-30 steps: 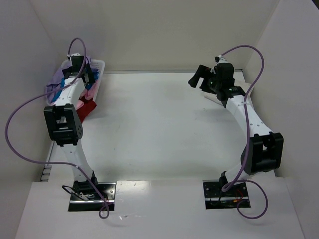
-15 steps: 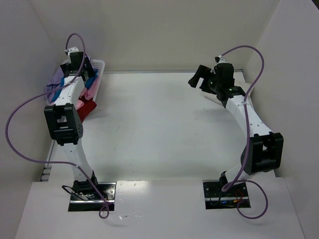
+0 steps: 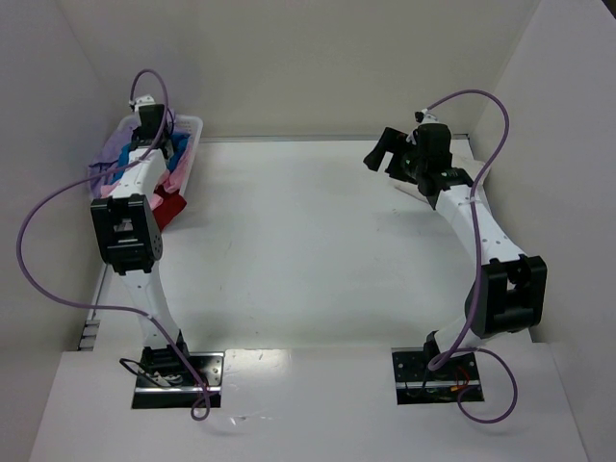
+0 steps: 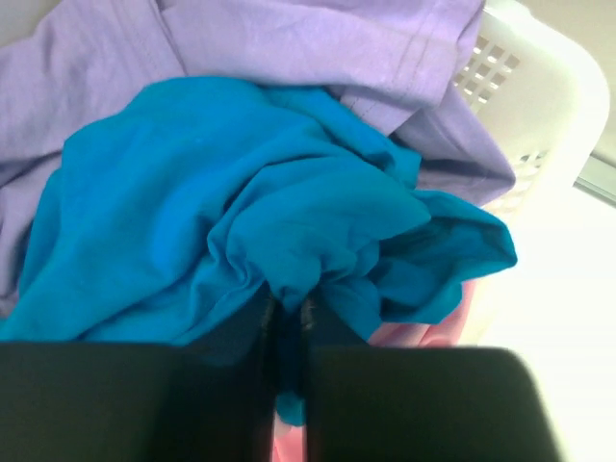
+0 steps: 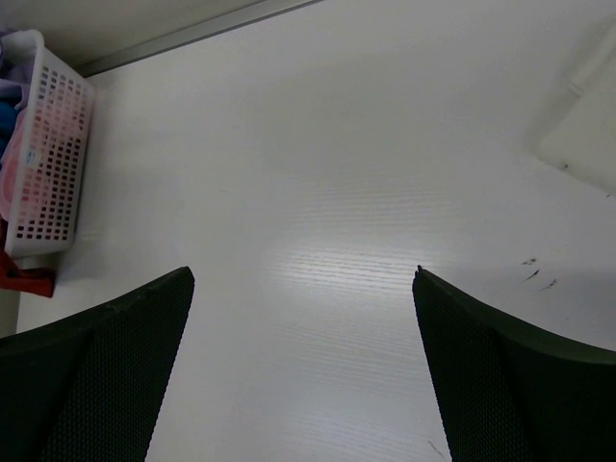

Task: Fold and stack the t-shirts
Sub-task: Grab crumpled tshirt from bin with the left arm

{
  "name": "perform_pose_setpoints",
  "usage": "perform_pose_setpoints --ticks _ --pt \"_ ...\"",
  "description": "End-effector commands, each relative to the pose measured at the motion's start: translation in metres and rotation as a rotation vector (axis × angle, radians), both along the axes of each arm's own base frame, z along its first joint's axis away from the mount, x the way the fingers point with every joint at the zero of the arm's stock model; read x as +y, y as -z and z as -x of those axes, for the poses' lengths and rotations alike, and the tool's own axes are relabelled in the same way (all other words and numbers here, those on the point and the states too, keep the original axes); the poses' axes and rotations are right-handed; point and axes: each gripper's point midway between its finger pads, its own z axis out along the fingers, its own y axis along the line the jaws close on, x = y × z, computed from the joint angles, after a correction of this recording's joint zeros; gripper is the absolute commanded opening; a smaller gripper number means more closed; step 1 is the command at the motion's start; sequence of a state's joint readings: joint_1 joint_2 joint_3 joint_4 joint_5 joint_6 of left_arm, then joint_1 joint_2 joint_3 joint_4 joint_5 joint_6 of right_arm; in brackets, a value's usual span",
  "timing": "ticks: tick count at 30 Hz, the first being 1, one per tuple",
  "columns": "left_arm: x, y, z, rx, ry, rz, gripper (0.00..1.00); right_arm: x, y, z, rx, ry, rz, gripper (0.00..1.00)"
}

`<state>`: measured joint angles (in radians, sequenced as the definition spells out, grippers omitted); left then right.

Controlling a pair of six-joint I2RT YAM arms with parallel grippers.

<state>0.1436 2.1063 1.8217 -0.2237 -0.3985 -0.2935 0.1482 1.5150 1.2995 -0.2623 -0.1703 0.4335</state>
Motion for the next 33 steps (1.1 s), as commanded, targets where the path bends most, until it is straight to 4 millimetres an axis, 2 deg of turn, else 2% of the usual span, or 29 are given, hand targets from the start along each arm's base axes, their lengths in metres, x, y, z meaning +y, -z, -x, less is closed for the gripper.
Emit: perform_pose_setpoints --ticks 1,4,5,6,8,9,10,12,14,16,17,18,19,20,22,23,24,25,27,28,30,33 --pt "-0.002 -0.058 -0.011 -0.163 0.013 0.017 0.0 0.002 -0.027 0.0 -0.09 0.003 -0.005 1.0" --pt "-0.006 -0.091 -0.008 -0.206 0.038 0.013 0.0 0.003 -0.024 0.005 -0.08 -0.001 -0.017 1.0" --pt "-0.009 -0.12 -0.008 -0.24 0.068 -0.007 0.06 0.004 -0.029 0.007 -0.09 -0.009 -0.023 1.0" --pt "-0.009 -0.123 -0.006 -0.226 0.072 -0.013 0.11 0.004 -0.034 0.009 -0.1 -0.005 -0.032 1.0" --pt "-0.011 -0.147 -0.002 -0.266 0.081 -0.017 0.15 0.004 -0.035 0.012 -0.101 -0.005 -0.033 1.0" --pt "-0.011 -0.157 0.002 -0.285 0.081 -0.021 0.25 0.003 -0.04 0.014 -0.113 -0.006 -0.035 1.0" --pt "-0.012 -0.163 0.004 -0.294 0.081 -0.022 0.25 0.003 -0.035 0.015 -0.103 -0.005 -0.033 1.0" --pt "-0.012 -0.162 0.006 -0.291 0.081 -0.022 0.24 0.003 -0.04 0.017 -0.115 -0.006 -0.035 1.0" --pt "-0.012 -0.16 0.011 -0.286 0.064 -0.006 0.0 0.001 -0.044 0.019 -0.126 0.003 -0.033 1.0" --pt "-0.012 -0.158 0.012 -0.277 0.064 -0.004 0.03 0.001 -0.044 0.019 -0.126 0.003 -0.033 1.0" --pt "-0.011 -0.156 0.013 -0.272 0.05 0.002 0.1 0.001 -0.048 0.02 -0.135 0.003 -0.034 1.0" --pt "-0.009 -0.152 0.014 -0.263 0.039 -0.002 0.13 0.001 -0.048 0.02 -0.135 0.003 -0.034 1.0" --pt "-0.009 -0.157 0.016 -0.272 0.039 -0.004 0.1 0.001 -0.048 0.02 -0.135 0.003 -0.034 1.0" --pt "-0.01 -0.157 0.016 -0.281 0.031 0.012 0.0 0.001 -0.048 0.02 -0.135 0.003 -0.034 1.0" --pt "-0.011 -0.174 0.019 -0.318 0.028 0.014 0.0 0.001 -0.048 0.02 -0.135 0.003 -0.034 1.0" --pt "-0.018 -0.198 0.02 -0.367 0.06 0.033 0.0 0.001 -0.048 0.02 -0.135 0.003 -0.034 1.0" --pt "-0.026 -0.213 0.022 -0.388 0.102 0.047 0.0 0.001 -0.054 0.019 -0.147 0.003 -0.036 1.0" --pt "-0.031 -0.248 0.024 -0.455 0.129 0.042 0.0 0.001 -0.054 0.019 -0.147 0.003 -0.036 1.0" --pt "-0.051 -0.281 0.032 -0.501 0.232 0.069 0.0 0.003 -0.059 0.019 -0.157 -0.006 -0.042 1.0" --pt "-0.061 -0.316 0.044 -0.569 0.282 0.065 0.0 0.004 -0.06 0.02 -0.154 -0.011 -0.053 1.0" --pt "-0.092 -0.342 0.056 -0.609 0.42 0.093 0.0 0.005 -0.065 0.019 -0.166 -0.011 -0.055 1.0" --pt "-0.12 -0.392 0.087 -0.699 0.518 0.053 0.0 0.005 -0.076 0.018 -0.181 -0.011 -0.057 1.0"
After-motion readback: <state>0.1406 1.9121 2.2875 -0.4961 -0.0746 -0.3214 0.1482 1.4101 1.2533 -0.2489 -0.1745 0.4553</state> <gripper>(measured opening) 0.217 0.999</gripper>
